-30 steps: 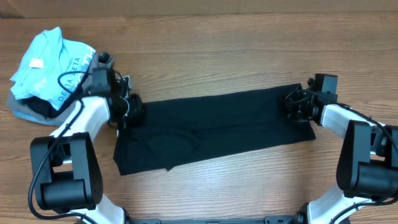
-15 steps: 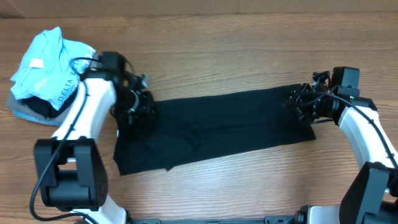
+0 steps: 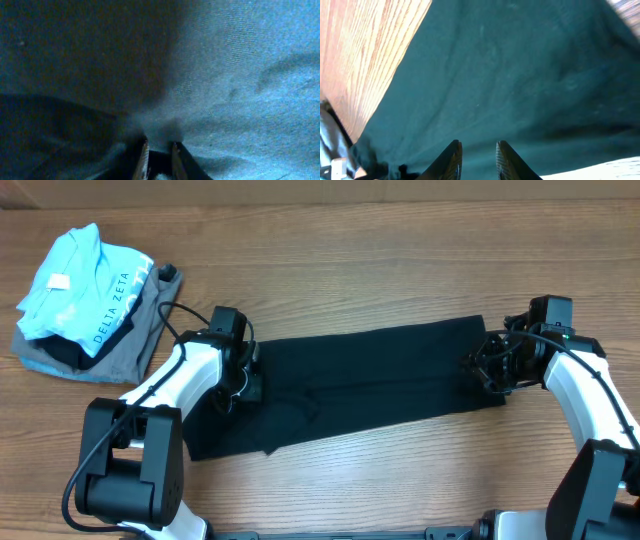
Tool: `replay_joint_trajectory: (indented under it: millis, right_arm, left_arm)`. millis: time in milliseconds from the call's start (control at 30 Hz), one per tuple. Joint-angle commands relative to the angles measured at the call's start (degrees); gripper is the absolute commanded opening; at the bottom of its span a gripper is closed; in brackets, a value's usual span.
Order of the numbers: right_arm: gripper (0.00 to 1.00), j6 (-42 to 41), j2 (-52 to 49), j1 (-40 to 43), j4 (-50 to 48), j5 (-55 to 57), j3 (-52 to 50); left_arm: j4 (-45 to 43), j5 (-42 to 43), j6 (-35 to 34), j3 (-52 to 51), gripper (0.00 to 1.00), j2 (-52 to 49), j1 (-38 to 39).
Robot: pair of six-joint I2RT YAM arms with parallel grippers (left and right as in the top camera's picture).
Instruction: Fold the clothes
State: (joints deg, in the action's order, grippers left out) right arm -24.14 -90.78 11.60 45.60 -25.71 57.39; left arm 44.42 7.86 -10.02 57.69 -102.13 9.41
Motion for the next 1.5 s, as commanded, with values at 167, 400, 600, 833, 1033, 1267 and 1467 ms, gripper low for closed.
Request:
replay_joint_trajectory:
  millis: [167,400,600,833,1033,1267,1467]
  right_arm:
    - [0.31,0.39,0.13,0.07,-0.24,1.70,0.81]
    - [0.32,0.39,0.13,0.07,-0.31,1.77,0.81]
    - [0.40,0.39,0.13,0.07,-0.50,5.95,0.81]
    - [0.57,0.39,0.13,0.07,-3.54,9.64,0.81]
    - [0.59,0.39,0.13,0.07,-4.00,9.62,0.81]
    - [0.62,0.52,0.13,0.59,-5.68,9.86,0.81]
    - [0.66,5.60,0.13,2.49,-6.29,9.75,0.81]
  left_arm:
    - [2.36,3.30,-1.84,7.54,0.38,2.67,-0.33]
    - [-1.07,14.25,-0.61,9.05,0.21,2.80,0.92]
    - [-5.35,14.19,1.18,4.74,0.18,-1.64,6.78]
    - [-7.74,12.74,2.69,4.07,0.23,-7.39,12.15]
    - [-1.92,12.55,2.05,8.98,0.34,-5.14,8.68]
    - [12.94,8.68,2.16,18.88,0.41,-0.42,2.27]
    - [20.33,7.13,1.99,15.21,0.39,0.20,-1.25]
